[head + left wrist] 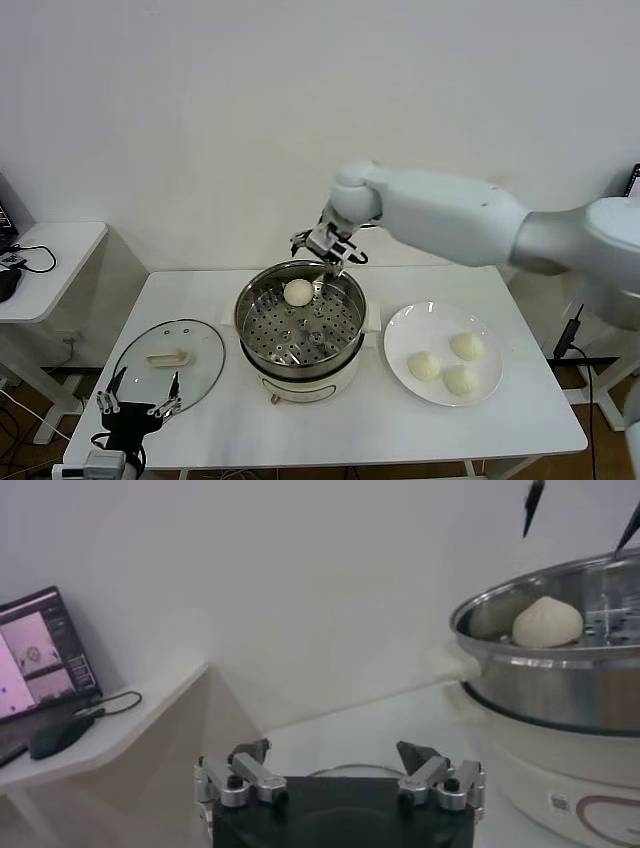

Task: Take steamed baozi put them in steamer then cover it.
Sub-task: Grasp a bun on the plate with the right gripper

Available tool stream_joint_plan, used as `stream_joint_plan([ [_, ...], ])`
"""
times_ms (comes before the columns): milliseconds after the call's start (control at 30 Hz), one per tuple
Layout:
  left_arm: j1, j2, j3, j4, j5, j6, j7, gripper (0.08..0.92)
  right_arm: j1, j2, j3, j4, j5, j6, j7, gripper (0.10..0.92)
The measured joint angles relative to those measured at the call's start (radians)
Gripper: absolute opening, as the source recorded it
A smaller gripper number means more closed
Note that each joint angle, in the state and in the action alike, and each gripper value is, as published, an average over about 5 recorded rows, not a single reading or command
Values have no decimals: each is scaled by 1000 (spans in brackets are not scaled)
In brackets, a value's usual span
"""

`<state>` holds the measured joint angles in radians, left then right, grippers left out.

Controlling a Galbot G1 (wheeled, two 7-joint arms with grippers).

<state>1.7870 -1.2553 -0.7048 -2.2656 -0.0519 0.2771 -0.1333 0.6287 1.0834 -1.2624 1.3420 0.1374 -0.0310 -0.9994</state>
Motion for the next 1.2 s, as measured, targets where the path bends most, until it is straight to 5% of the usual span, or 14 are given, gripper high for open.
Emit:
stream_joint_plan([
  [567,-17,31,0,7,-2,5,6,823,-95,-448,53,262,-57,-224,-45,822],
  [1200,-32,28,-8,30,-3,10,8,823,-392,-483,179,229,-187,-264,-42,823],
])
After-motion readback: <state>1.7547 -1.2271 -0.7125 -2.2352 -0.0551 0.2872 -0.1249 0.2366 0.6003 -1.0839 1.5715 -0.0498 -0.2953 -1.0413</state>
